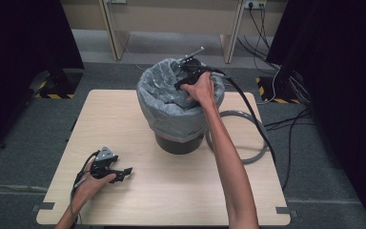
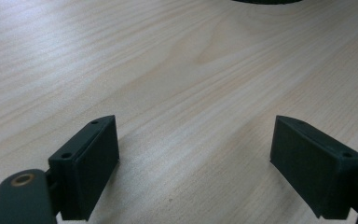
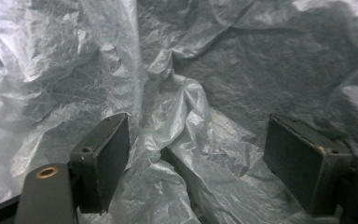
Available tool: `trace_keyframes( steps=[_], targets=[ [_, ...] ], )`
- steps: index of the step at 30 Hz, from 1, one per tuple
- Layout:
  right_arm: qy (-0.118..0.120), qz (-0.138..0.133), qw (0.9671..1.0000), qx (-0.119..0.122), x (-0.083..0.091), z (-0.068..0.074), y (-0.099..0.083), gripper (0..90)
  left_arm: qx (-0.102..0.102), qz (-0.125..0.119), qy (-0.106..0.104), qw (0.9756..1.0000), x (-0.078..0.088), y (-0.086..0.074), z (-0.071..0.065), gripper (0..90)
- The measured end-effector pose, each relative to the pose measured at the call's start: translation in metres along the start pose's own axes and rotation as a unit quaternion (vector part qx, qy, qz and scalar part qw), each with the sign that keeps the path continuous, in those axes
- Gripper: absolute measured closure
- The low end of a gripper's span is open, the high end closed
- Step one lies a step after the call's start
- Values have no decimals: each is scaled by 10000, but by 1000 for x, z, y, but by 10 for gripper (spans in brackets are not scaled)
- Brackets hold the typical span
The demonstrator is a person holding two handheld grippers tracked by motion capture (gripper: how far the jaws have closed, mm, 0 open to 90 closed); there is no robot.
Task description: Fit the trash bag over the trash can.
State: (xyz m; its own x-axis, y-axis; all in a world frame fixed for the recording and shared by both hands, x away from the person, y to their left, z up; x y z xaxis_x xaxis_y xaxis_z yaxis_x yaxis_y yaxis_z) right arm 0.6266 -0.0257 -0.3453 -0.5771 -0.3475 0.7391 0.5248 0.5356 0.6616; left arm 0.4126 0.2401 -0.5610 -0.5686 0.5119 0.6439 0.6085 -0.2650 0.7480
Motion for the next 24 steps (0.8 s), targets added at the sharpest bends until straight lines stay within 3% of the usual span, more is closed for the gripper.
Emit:
trace_keyframes(
  steps=[2, 5, 10, 14, 16, 18, 20, 24],
  targets=[
    [23, -122, 9999, -43, 3, 0, 2, 232, -2, 1, 1, 10000, 0, 0, 0, 143],
    [74, -512, 9986, -83, 12, 0, 9, 226, 6, -2, 1, 10000, 0, 0, 0, 143],
    [308, -1155, 9925, -238, 31, 4, 23, 217, -10, 4, 26, 10000, 0, 0, 0, 143],
    [355, -1252, 9914, -156, 38, 11, 28, 211, -24, 10, 41, 10000, -1, 0, 0, 143],
    [516, -1285, 9902, -177, 37, 18, 29, 210, -22, 7, 48, 10000, -1, 0, 0, 143],
    [648, -1236, 9901, -120, 31, 26, 27, 210, -25, 10, 42, 10000, -1, 0, 0, 143],
    [680, -1036, 9923, -20, 23, 34, 24, 209, -24, 9, 42, 10000, -1, 0, 0, 143],
    [741, -305, 9965, 222, 3, 43, 12, 203, -10, 9, 27, 10000, 0, 0, 0, 143]
  ],
)
Point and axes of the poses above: each handheld gripper's, and its own axes: x roughly backward along the jaws, y roughly out of its top, z roughly to its left, the point moved 6 cm from there along -x, roughly forward along the jaws, and after that the axes turned 5 degrees about x, right-handed, at the moved point
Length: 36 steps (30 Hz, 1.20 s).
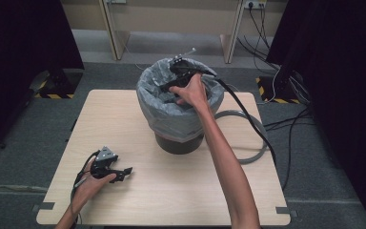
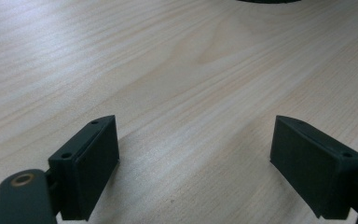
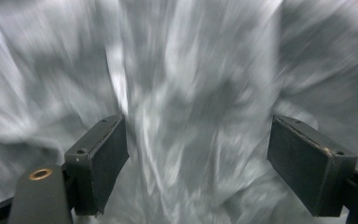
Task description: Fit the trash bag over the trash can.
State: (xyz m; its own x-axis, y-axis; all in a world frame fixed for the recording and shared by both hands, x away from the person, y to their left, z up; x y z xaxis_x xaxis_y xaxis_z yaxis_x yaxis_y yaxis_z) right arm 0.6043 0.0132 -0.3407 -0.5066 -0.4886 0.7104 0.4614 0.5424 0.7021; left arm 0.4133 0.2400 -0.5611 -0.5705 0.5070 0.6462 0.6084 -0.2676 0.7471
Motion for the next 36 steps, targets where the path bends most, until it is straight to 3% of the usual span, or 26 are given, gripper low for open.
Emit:
trace_keyframes(
  steps=[1, 3, 8, 12, 15, 21, 23, 28, 32, 36],
  targets=[
    [-30, 153, 9999, 58, -4, 0, -3, 204, 15, -8, -3, 10000, 0, 0, 0, 143],
    [-49, 104, 9999, 22, -4, 1, -1, 207, 21, -6, -12, 10000, 0, 0, 0, 143],
    [-78, -527, 9985, -101, 16, -4, 11, 207, 16, -5, 5, 10000, 0, 0, 0, 143],
    [-69, -1021, 9945, -207, 39, -10, 21, 204, 8, -5, 10, 10000, 0, 0, 0, 143],
    [-106, -1409, 9896, -259, 62, -18, 28, 202, 6, -4, 10, 10000, 0, 0, 0, 143],
    [-355, -2206, 9728, -613, 120, -51, 29, 200, -11, 1, 14, 10000, 0, 0, 0, 142],
    [-422, -2349, 9686, -704, 136, -62, 22, 201, -12, 1, 23, 10000, 0, 0, 0, 142],
    [-673, -2220, 9689, -866, 154, -90, -21, 200, -72, 16, 37, 10000, 0, -1, -1, 142],
    [-980, -1991, 9702, -971, 158, -115, -63, 199, -77, 15, 22, 10000, 0, -1, -1, 142],
    [-1032, -1925, 9694, -1123, 156, -130, -98, 199, -128, 40, 44, 9999, 2, -2, 0, 143]
  ],
)
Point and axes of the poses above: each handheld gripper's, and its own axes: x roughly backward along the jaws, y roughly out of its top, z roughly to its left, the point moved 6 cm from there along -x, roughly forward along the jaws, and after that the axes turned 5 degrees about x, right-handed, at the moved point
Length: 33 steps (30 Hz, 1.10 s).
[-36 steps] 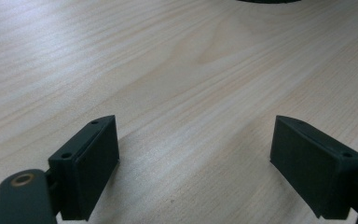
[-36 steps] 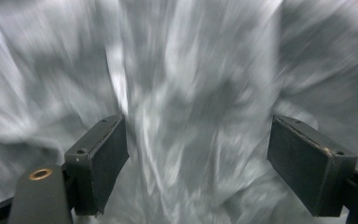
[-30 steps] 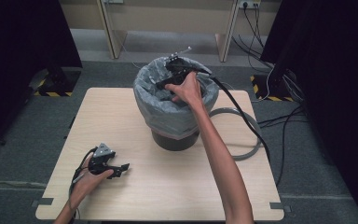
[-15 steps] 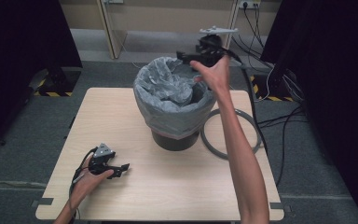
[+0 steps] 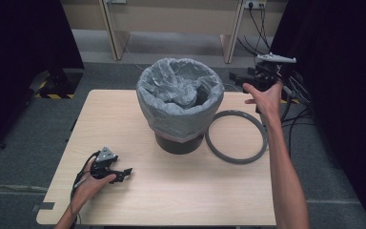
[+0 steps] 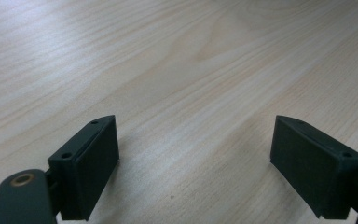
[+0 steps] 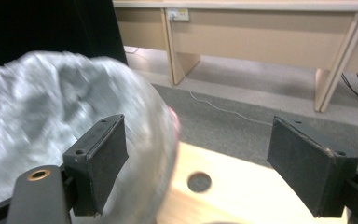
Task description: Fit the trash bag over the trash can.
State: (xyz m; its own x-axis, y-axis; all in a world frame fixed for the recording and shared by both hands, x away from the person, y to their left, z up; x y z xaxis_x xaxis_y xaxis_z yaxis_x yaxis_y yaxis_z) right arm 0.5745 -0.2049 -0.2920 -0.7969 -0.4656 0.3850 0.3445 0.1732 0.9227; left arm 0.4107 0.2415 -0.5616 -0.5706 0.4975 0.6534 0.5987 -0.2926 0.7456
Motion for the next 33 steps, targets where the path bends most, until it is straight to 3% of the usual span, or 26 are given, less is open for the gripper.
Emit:
trace_keyframes(
  steps=[6, 21, 24, 27, 33],
  targets=[
    [-203, 123, 9997, -48, 4, -21, -42, 190, -121, 55, 179, 9998, 6, -7, 1, 143],
    [-753, 501, 9953, -344, 12, -69, -141, 200, -106, 47, 228, 9997, 8, -9, 3, 133],
    [-803, 579, 9943, -397, 12, -74, -154, 200, -106, 47, 230, 9997, 8, -9, 3, 132],
    [-872, 713, 9922, -531, 11, -82, -179, 204, -110, 50, 233, 9997, 8, -9, 3, 132],
    [-980, 889, 9890, -662, 9, -87, -206, 214, -101, 45, 234, 9997, 8, -9, 3, 132]
  ],
)
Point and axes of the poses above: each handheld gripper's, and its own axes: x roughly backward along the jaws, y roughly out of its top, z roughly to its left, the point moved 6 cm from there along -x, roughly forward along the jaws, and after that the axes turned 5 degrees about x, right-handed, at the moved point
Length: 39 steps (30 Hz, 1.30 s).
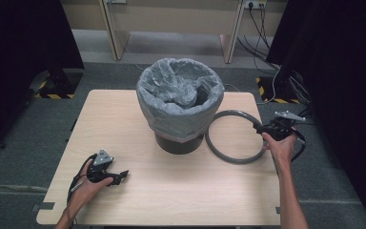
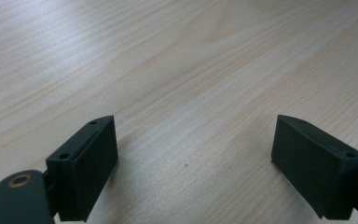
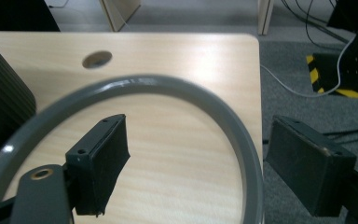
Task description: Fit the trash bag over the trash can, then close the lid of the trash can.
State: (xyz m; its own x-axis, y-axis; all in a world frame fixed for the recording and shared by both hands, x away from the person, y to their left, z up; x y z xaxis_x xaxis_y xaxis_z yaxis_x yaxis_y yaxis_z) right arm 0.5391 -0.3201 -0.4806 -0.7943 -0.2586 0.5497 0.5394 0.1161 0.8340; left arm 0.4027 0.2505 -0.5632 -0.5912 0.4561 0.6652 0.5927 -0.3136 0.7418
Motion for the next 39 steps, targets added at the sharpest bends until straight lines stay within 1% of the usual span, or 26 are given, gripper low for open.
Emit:
trace_keyframes(
  steps=[3, 6, 10, 13, 14, 17, 18, 20, 21, 22, 23, 25, 26, 27, 28, 30, 31, 33, 34, 35, 36, 37, 39],
  targets=[
    [-51, 81, 10000, 11, -3, -5, -14, 221, 1, 1, 1, 10000, 0, 0, 0, 132],
    [-102, 201, 9997, -77, -7, -9, -26, 237, 2, 1, 2, 10000, 0, 0, 0, 132],
    [-183, 377, 9990, -128, -14, -16, -39, 251, 3, -1, 4, 10000, 0, 0, 0, 132],
    [-226, 459, 9985, -212, -17, -19, -46, 259, 13, 5, 15, 10000, 0, 0, 0, 132],
    [-244, 487, 9984, -182, -19, -21, -48, 259, 20, 5, 24, 10000, 0, 0, 0, 132],
    [-327, 560, 9974, -300, -21, -26, -53, 277, 34, 7, 42, 10000, 1, -1, 0, 132],
    [-346, 551, 9975, -278, -22, -28, -55, 281, 38, 6, 45, 10000, 1, -1, 0, 132],
    [-347, 624, 9970, -314, -24, -30, -58, 301, 39, 5, 46, 10000, 1, -1, 0, 132],
    [-358, 655, 9965, -382, -25, -30, -59, 314, 40, 5, 46, 10000, 1, -1, 0, 132],
    [-357, 667, 9966, -338, -26, -31, -60, 326, 41, 5, 46, 10000, 1, -1, 0, 132],
    [-385, 680, 9964, -343, -27, -32, -61, 336, 41, 5, 46, 10000, 1, -1, 0, 132],
    [-404, 733, 9960, -301, -30, -34, -63, 383, 42, 5, 46, 10000, 1, -1, 0, 132],
    [-389, 784, 9957, -319, -31, -35, -64, 406, 41, 6, 46, 10000, 1, -1, 0, 132],
    [-358, 770, 9957, -364, -32, -36, -63, 441, 40, 7, 46, 10000, 1, -1, 0, 132],
    [-343, 744, 9959, -393, -32, -36, -63, 494, 40, 7, 46, 10000, 1, -1, 0, 132],
    [-218, 725, 9957, -527, -33, -36, -62, 577, 41, 6, 46, 10000, 1, -1, 0, 132],
    [-212, 714, 9957, -543, -33, -37, -61, 610, 42, 5, 45, 10000, 1, -1, 0, 132],
    [-292, 720, 9950, -623, -32, -38, -60, 698, 42, 6, 45, 10000, 1, -1, 0, 132],
    [-334, 720, 9946, -671, -32, -40, -59, 720, 42, 7, 45, 10000, 1, -1, 0, 132],
    [-331, 707, 9949, -632, -31, -42, -59, 733, 42, 7, 44, 10000, 1, -1, 0, 132],
    [-320, 727, 9942, -730, -31, -42, -59, 749, 41, 7, 44, 10000, 1, -1, 0, 132],
    [-325, 731, 9943, -706, -30, -44, -59, 766, 42, 7, 44, 10000, 1, -1, 0, 132],
    [-245, 792, 9945, -639, -28, -45, -59, 776, 41, 6, 45, 10000, 1, -1, 0, 132]
  ],
)
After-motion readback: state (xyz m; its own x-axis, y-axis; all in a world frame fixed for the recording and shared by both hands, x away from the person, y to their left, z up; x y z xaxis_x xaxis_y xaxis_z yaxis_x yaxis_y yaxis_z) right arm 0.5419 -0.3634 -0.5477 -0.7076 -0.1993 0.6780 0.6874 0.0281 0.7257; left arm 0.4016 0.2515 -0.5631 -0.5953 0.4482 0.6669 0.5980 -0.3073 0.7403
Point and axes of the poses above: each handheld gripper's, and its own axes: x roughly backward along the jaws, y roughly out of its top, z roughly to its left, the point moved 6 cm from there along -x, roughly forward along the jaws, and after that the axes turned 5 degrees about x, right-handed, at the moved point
